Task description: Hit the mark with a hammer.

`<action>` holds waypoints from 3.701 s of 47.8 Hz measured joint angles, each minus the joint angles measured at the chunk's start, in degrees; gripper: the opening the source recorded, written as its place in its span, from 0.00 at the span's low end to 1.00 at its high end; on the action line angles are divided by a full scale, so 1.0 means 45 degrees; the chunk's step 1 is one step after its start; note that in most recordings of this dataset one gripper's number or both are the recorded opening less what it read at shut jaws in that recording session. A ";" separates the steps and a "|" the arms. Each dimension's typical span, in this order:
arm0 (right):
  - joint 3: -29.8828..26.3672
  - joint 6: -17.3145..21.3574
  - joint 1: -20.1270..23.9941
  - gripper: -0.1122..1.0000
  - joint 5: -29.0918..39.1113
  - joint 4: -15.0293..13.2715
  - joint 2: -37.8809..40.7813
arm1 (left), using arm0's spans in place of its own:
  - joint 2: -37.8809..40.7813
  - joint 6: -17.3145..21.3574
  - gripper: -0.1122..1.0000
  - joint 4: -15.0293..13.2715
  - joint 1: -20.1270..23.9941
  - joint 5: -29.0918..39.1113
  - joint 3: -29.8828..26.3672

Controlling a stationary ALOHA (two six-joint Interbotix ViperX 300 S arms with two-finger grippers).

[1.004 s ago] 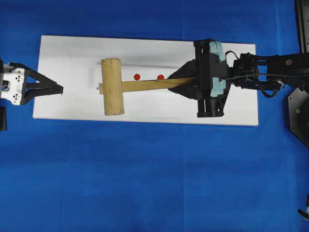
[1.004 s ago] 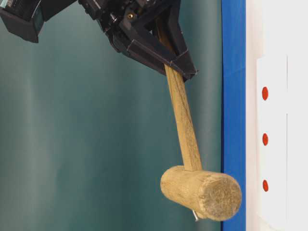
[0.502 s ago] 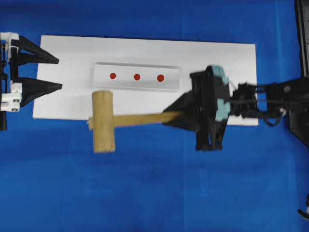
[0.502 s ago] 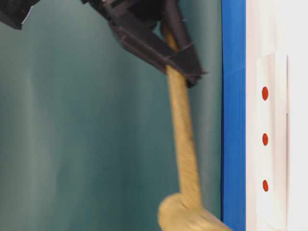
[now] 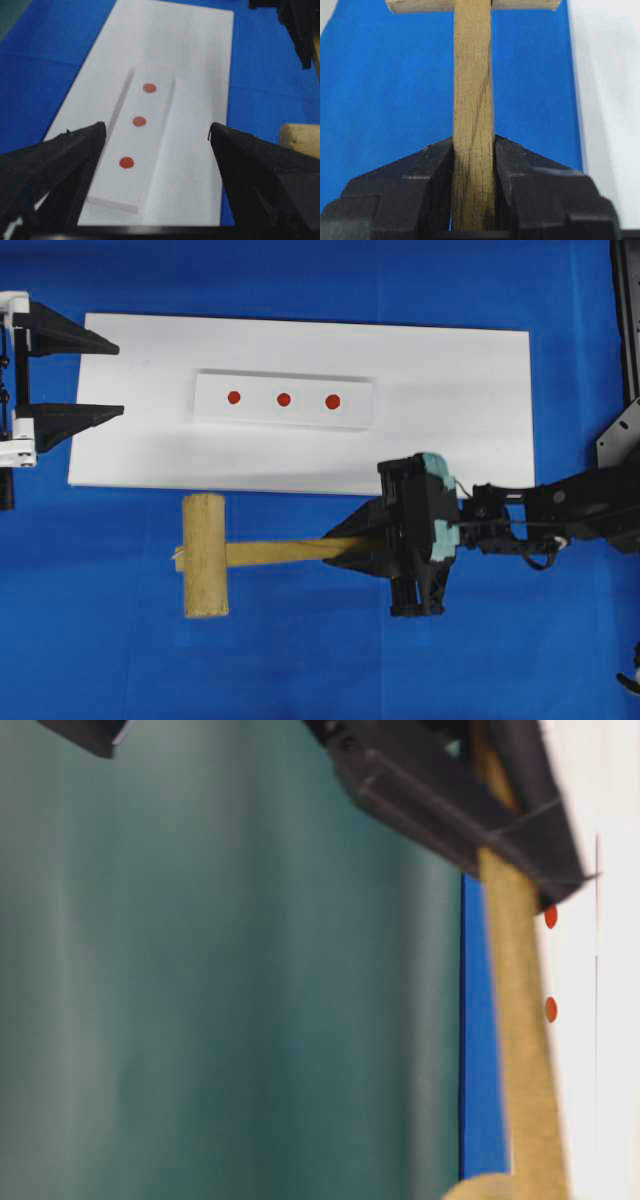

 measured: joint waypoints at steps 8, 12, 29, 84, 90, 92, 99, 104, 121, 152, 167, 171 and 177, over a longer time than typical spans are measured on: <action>0.0000 -0.0059 0.0195 0.17 -0.0234 0.0449 0.0566 | -0.0234 0.0000 0.83 0.0000 0.0000 -0.0020 0.0039; -0.0020 -0.0059 0.0391 0.17 -0.0332 0.0781 0.1055 | -0.0332 0.0000 0.83 -0.0020 0.0000 -0.0020 0.0039; -0.0840 -0.0098 0.1152 0.17 -0.0723 0.1797 0.3438 | -0.0371 0.0000 0.83 -0.0020 0.0000 -0.0039 0.0137; -0.1504 -0.0098 0.1172 0.68 0.0273 0.1914 0.4258 | -0.0410 -0.0020 0.83 -0.0020 0.0000 -0.0059 0.0352; -0.1367 -0.0410 0.1113 0.91 0.0352 0.1914 0.3574 | -0.0391 -0.0039 0.83 -0.0020 0.0000 0.0020 0.0371; -0.1250 -0.0703 0.1016 0.88 0.0391 0.1914 0.3145 | -0.0410 -0.0059 0.83 0.0000 0.0000 0.0059 0.0371; -0.0977 -0.2168 0.0586 0.83 0.0957 0.1895 0.1191 | -0.0488 -0.0059 0.83 -0.0039 0.0000 0.0176 0.0371; -0.0898 -0.3262 0.0137 0.83 0.1836 0.1895 -0.0176 | -0.0684 -0.0078 0.83 -0.0059 0.0000 0.0195 0.0352; -0.0566 -0.5273 -0.2051 0.83 0.3906 0.1855 -0.2832 | -0.1387 -0.0098 0.83 -0.0078 -0.0020 0.0430 0.0371; 0.3809 -0.6309 -0.5078 0.82 0.6289 0.1699 -1.0469 | -0.3027 0.0977 0.83 -0.0078 -0.0801 0.1309 0.0488; 0.6855 -0.6152 -0.5176 0.82 0.5449 0.2168 -1.3594 | -0.3770 0.1191 0.83 -0.0078 -0.0840 0.1406 0.1172; 0.7520 -0.6133 -0.5195 0.82 0.4883 0.2441 -1.3828 | -0.3887 0.1211 0.83 -0.0078 -0.0859 0.1426 0.1387; 0.8184 -0.6133 -0.5117 0.82 0.4238 0.2754 -1.3809 | -0.3906 0.1270 0.83 -0.0078 -0.0977 0.1406 0.1660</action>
